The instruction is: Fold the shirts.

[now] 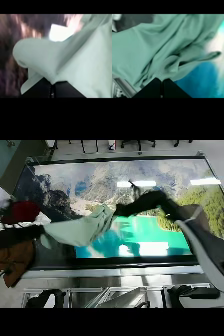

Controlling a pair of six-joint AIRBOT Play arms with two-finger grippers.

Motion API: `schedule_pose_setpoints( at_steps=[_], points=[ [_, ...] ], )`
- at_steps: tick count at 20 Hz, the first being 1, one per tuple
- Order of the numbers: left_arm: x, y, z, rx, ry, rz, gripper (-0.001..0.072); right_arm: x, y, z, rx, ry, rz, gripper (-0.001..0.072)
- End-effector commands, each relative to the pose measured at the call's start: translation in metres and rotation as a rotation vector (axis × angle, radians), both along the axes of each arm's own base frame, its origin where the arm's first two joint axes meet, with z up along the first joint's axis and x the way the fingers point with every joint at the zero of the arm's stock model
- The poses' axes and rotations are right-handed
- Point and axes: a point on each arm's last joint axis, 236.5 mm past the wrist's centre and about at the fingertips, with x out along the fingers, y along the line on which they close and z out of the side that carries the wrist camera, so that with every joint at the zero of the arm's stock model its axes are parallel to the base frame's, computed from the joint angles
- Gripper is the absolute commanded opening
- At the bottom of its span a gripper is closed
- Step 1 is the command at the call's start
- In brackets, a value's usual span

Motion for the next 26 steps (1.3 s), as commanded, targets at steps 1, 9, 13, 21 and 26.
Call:
schedule_pose_setpoints(
  at_steps=[1, 9, 13, 21, 26],
  points=[
    [-0.040, 0.005, 0.197, 0.052, -0.462, 0.088, 0.0013, -0.039, -0.076, 0.195, 0.062, -0.389, -0.060, 0.0016],
    [-0.168, -0.080, 0.440, -0.052, -1.081, -0.103, 0.0013, -0.197, -0.151, 0.423, 0.024, -1.118, -0.313, 0.0016],
    [-0.129, -0.084, 0.444, -0.086, -1.009, -0.167, 0.0013, -0.192, -0.160, 0.426, -0.020, -1.146, -0.346, 0.0016],
    [0.113, -0.140, 0.167, -0.097, -0.283, -0.347, 0.0013, -0.009, -0.181, 0.216, -0.078, -0.506, -0.291, 0.0016],
    [0.227, -0.152, -0.053, -0.038, 0.039, -0.323, 0.0014, 0.074, -0.222, -0.050, -0.137, -0.021, -0.476, 0.0017]
  ],
)
